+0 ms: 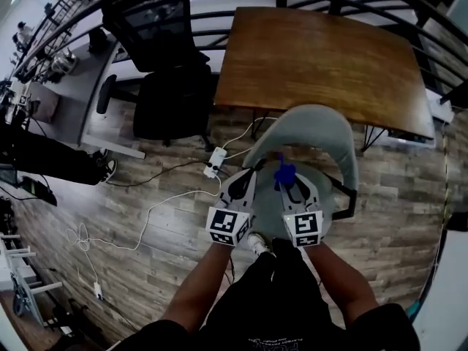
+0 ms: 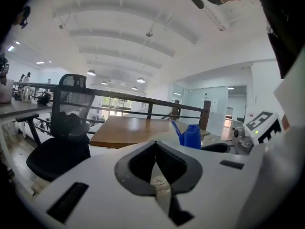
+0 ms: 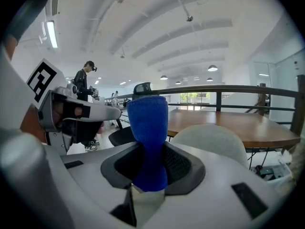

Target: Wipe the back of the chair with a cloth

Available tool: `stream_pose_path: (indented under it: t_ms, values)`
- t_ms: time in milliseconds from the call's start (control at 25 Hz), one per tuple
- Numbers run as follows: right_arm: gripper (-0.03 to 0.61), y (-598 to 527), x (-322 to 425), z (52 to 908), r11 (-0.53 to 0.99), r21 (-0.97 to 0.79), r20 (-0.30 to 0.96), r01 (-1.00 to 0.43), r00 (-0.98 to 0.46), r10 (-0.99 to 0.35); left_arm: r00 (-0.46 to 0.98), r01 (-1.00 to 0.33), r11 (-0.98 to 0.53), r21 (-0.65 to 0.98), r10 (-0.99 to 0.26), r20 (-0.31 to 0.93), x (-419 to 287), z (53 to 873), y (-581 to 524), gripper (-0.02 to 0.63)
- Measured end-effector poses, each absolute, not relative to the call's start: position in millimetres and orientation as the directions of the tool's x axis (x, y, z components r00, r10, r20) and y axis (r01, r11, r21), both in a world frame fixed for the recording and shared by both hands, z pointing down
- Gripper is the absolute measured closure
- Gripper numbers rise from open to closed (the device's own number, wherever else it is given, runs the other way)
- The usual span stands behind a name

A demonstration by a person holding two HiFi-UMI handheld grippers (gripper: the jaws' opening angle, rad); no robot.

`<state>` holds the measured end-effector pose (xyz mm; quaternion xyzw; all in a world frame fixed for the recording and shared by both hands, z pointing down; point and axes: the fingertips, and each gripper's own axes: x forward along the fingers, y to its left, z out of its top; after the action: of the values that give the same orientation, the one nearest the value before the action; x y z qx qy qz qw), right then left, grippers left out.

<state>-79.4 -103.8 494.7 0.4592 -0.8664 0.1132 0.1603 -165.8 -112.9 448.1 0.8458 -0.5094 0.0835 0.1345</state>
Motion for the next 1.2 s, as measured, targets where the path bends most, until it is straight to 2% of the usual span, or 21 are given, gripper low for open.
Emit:
stream_pose_path:
  t_ms: [360, 1200]
  values:
    - [0.454, -174, -79, 531, 0.534, -0.03, 0.37, -0.845, -0.506, -0.779, 0.379, -0.924, -0.371, 0.092, -0.861, 0.34, -151, 506, -179, 0.617]
    - [0.454, -308, -63, 566, 0.434, -0.044, 0.357, -0.9, -0.42, -0.834, 0.416, -0.909, -0.4, 0.118, -0.852, 0.319, -147, 550, -269, 0.617]
